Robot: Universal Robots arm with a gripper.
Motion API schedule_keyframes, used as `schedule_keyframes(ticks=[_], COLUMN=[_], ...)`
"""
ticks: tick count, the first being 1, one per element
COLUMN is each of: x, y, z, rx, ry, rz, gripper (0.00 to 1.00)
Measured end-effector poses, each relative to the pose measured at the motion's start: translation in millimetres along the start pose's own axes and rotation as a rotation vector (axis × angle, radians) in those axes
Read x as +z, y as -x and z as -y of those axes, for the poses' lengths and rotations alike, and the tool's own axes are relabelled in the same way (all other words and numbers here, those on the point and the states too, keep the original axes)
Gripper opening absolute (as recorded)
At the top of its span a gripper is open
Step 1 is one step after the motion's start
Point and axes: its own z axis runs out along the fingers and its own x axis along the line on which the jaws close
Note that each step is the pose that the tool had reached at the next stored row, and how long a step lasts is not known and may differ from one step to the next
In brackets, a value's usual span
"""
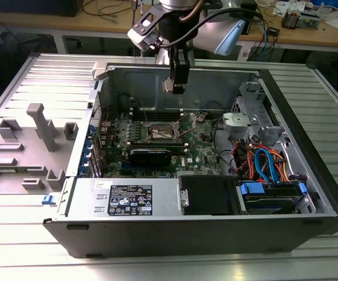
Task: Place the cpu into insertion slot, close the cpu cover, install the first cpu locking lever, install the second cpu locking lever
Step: 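Place the cpu into insertion slot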
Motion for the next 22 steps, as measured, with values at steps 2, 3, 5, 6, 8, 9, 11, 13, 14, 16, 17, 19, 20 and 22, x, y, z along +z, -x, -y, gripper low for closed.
schedule_keyframes(ticks=[2,3,5,6,8,9,11,13,14,16,17,19,20,22], x=[1.9,3.4,5.7,6.8,9.9,11.4,14.6,16.2,16.6,16.8,16.8,16.9,16.9,16.9], y=[-0.1,-0.1,-0.5,-0.5,-0.5,-0.5,-1.0,-1.0,-1.0,-1.0,-1.0,-1.0,-1.0,-1.0], z=[0.3,0.6,2.2,2.7,3.7,4.3,5.1,5.3,5.4,5.5,5.5,5.5,5.5,5.5], rx=[0.007,0.014,0.021,0.022,0.025,0.026,0.029,0.03,0.03,0.03,0.031,0.03,0.03,0.03], ry=[-0.0018,-0.0033,-0.006,-0.0074,-0.0103,-0.011,-0.0124,-0.0131,-0.0132,-0.0133,-0.0133,-0.0131,-0.0132,-0.0132], rz=[0.0003,0.0008,0.001,0.001,0.001,0.0011,0.0011,0.0013,0.0013,0.0015,0.0014,0.0012,0.0012,0.0013], gripper=[0.54,0.54,0.54,0.54,0.54,0.54,0.54,0.54,0.54,0.54,0.54,0.54,0.54,0.54])
